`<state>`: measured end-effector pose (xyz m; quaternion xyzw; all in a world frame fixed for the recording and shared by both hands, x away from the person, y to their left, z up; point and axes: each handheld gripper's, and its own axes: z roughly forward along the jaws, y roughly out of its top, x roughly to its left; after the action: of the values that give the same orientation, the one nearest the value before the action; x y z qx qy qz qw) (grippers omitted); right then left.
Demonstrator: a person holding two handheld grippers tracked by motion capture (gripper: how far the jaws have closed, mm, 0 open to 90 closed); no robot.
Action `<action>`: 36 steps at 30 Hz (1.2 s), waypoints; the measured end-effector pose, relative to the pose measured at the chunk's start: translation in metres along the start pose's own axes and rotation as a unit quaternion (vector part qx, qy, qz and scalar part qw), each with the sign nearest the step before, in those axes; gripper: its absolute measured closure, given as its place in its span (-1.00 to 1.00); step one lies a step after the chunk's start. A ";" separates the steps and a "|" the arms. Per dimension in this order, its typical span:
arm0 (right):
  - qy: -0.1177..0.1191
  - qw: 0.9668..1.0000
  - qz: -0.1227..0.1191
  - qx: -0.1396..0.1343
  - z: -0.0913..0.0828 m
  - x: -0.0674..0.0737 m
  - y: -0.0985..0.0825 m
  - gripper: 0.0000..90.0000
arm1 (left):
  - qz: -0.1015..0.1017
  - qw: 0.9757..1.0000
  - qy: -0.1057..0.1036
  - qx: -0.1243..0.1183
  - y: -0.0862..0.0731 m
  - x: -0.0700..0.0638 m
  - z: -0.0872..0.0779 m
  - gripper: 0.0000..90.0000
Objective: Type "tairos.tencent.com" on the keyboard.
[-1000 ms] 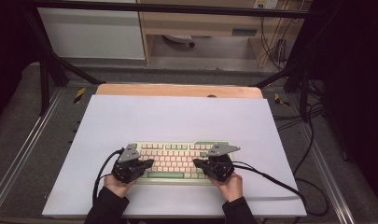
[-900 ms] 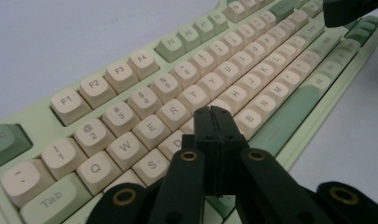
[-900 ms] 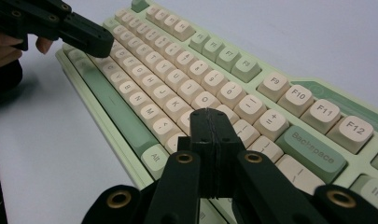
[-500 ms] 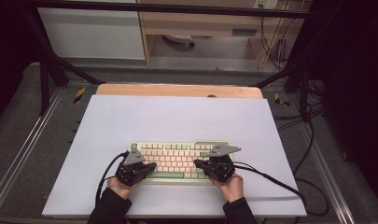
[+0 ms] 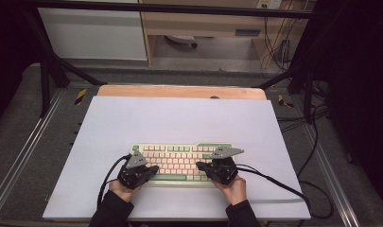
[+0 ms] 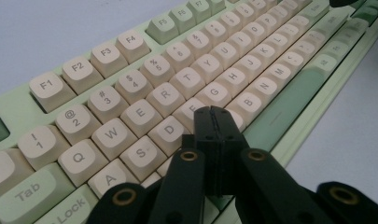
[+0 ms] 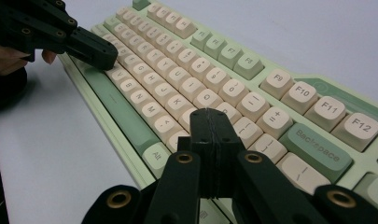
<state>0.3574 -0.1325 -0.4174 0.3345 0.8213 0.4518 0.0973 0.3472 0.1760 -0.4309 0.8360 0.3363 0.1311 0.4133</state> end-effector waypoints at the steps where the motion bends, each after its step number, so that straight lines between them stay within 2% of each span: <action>1: 0.000 1.000 0.001 0.000 0.000 0.000 0.000 1.00 | 0.000 1.000 0.000 -0.002 0.001 0.000 -0.002 1.00; 6: 0.002 1.000 0.000 -0.005 -0.002 0.000 0.002 1.00 | -0.003 1.000 0.004 -0.015 0.002 0.004 -0.013 1.00; 13: 0.004 1.000 0.004 -0.010 -0.004 -0.001 0.005 1.00 | -0.012 1.000 0.011 -0.018 -0.003 0.012 -0.022 1.00; 21: 0.007 1.000 0.009 -0.013 -0.001 -0.001 0.011 1.00 | -0.011 1.000 0.016 -0.020 -0.006 0.016 -0.027 1.00; 36: 0.006 1.000 0.004 0.002 0.027 0.006 0.026 1.00 | -0.021 0.999 0.024 -0.023 -0.015 0.027 -0.037 1.00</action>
<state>0.3767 -0.1008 -0.4109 0.3353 0.8216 0.4523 0.0896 0.3414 0.2228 -0.4212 0.8153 0.3607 0.1500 0.4273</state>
